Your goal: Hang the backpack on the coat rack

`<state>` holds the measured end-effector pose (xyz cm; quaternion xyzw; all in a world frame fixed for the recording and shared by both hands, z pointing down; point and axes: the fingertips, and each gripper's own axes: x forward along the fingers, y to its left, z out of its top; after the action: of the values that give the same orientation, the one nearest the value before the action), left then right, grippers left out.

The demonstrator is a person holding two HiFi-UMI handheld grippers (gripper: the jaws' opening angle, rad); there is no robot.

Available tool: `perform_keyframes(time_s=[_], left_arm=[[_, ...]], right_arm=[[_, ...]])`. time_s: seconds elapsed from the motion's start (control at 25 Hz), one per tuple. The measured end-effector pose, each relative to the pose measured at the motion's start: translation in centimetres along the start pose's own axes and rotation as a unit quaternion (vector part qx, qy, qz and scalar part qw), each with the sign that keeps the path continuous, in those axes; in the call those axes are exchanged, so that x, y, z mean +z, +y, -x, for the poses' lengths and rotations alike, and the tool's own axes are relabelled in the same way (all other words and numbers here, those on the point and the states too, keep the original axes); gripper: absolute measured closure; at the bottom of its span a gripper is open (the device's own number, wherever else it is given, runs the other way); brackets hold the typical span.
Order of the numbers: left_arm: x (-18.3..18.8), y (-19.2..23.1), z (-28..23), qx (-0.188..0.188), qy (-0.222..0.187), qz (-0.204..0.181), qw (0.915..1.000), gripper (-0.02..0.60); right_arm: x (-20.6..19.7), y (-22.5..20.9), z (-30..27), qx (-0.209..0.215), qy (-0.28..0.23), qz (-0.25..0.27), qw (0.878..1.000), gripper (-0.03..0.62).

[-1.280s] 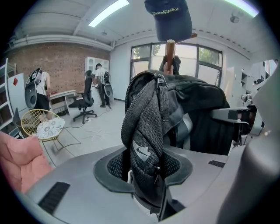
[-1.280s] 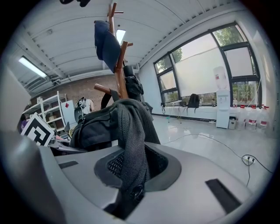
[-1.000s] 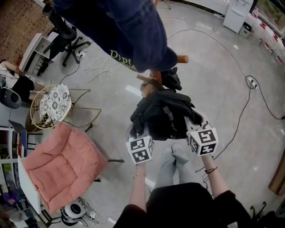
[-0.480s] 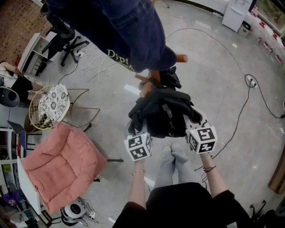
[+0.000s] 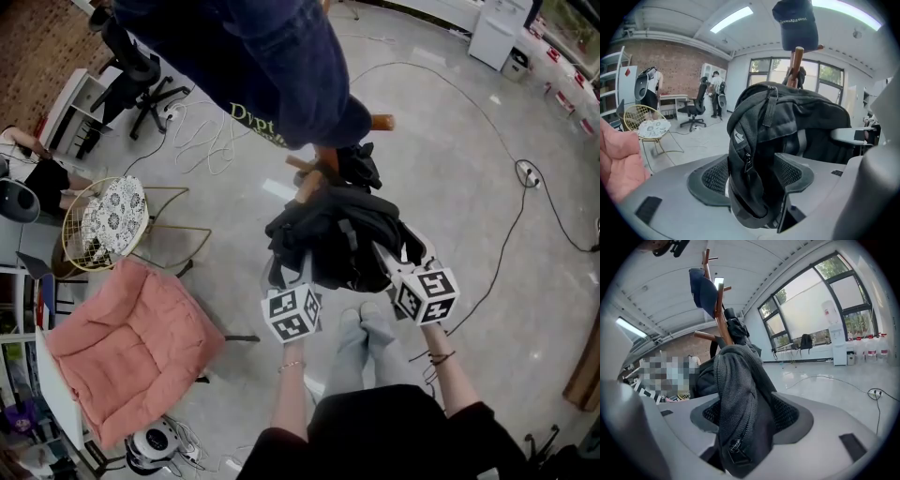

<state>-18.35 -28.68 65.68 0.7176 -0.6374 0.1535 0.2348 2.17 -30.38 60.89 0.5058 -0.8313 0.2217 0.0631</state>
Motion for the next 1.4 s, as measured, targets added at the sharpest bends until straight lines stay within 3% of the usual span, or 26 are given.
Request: perform_keyframes(time_s=[0.4, 0.6, 0.68, 1.0, 1.4], left_arm=[[1.1, 1.7, 3.8, 0.024, -0.031, -0.005, 0.9992, 0.29], [2.4, 0.6, 6.3, 0.012, -0.042, -0.022, 0.9988, 0.293], [3.0, 0.1, 7.2, 0.005, -0.049, -0.028, 0.9984, 0.324], [6.7, -2.1, 10.0, -0.022, -0.078, -0.06, 0.9949, 0.488], [10.1, -2.8, 14.0, -0.043, -0.103, -0.076, 0.9908, 0.557]], right_arm=[[-0.8, 2.4, 2.2, 0.015, 0.0, 0.029, 0.999, 0.349], [0.3, 3.0, 4.5, 0.023, -0.005, 0.036, 0.999, 0.35], [0.9, 3.5, 5.3, 0.031, -0.01, 0.037, 0.999, 0.356], [5.4, 4.1, 7.1, 0.028, -0.042, 0.076, 0.996, 0.566], [10.3, 6.3, 9.3, 0.058, -0.069, 0.109, 0.99, 0.579]])
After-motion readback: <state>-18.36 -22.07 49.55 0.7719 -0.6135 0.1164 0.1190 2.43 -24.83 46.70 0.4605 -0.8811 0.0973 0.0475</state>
